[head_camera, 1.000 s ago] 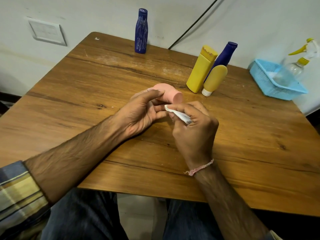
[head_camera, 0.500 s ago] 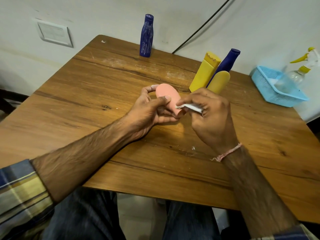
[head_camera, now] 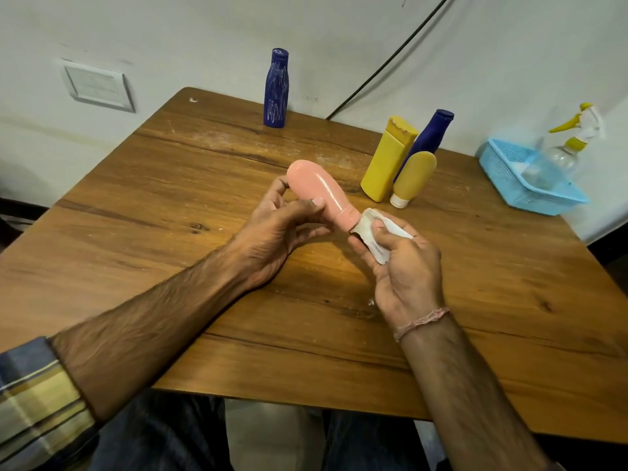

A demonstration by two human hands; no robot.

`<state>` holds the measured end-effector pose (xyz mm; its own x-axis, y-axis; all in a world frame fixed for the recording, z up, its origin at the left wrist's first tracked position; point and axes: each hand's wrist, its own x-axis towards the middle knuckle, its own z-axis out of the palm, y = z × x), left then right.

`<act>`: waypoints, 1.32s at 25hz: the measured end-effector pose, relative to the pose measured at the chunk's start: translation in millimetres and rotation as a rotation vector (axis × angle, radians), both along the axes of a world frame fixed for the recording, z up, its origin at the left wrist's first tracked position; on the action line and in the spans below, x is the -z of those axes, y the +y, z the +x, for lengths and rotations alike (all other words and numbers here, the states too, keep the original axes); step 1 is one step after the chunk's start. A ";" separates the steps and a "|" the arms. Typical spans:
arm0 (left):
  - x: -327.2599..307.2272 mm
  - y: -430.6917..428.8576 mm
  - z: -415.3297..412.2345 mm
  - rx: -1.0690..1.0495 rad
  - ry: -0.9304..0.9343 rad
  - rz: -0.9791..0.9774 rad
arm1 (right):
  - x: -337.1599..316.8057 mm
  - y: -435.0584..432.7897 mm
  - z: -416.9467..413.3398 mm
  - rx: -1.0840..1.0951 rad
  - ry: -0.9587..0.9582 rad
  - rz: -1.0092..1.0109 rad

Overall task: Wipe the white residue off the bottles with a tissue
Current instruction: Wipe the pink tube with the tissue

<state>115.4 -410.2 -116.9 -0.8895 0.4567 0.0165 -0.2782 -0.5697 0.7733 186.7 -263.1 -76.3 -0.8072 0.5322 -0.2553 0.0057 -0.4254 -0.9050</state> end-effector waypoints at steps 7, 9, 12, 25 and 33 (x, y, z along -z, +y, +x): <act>5.4 2.0 1.6 0.012 0.180 -0.116 | 7.1 -0.9 4.0 -0.112 -0.009 -0.094; 4.9 2.1 3.0 0.032 0.190 -0.104 | 7.5 0.3 4.8 -0.120 0.002 -0.066; 2.5 3.6 5.5 -0.002 0.186 -0.100 | 12.8 -0.6 3.9 -0.070 0.025 0.094; -1.1 7.0 7.9 -0.111 0.027 -0.095 | 39.3 13.7 4.9 0.020 0.512 1.778; -4.2 5.3 9.2 -0.087 0.051 -0.086 | 20.1 14.5 -4.2 -0.028 0.205 1.030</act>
<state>124.6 -404.9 -112.7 -0.9248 0.3795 0.0263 -0.1900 -0.5208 0.8323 182.5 -248.6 -96.4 -0.7992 0.3947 0.4534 -0.1905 0.5490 -0.8138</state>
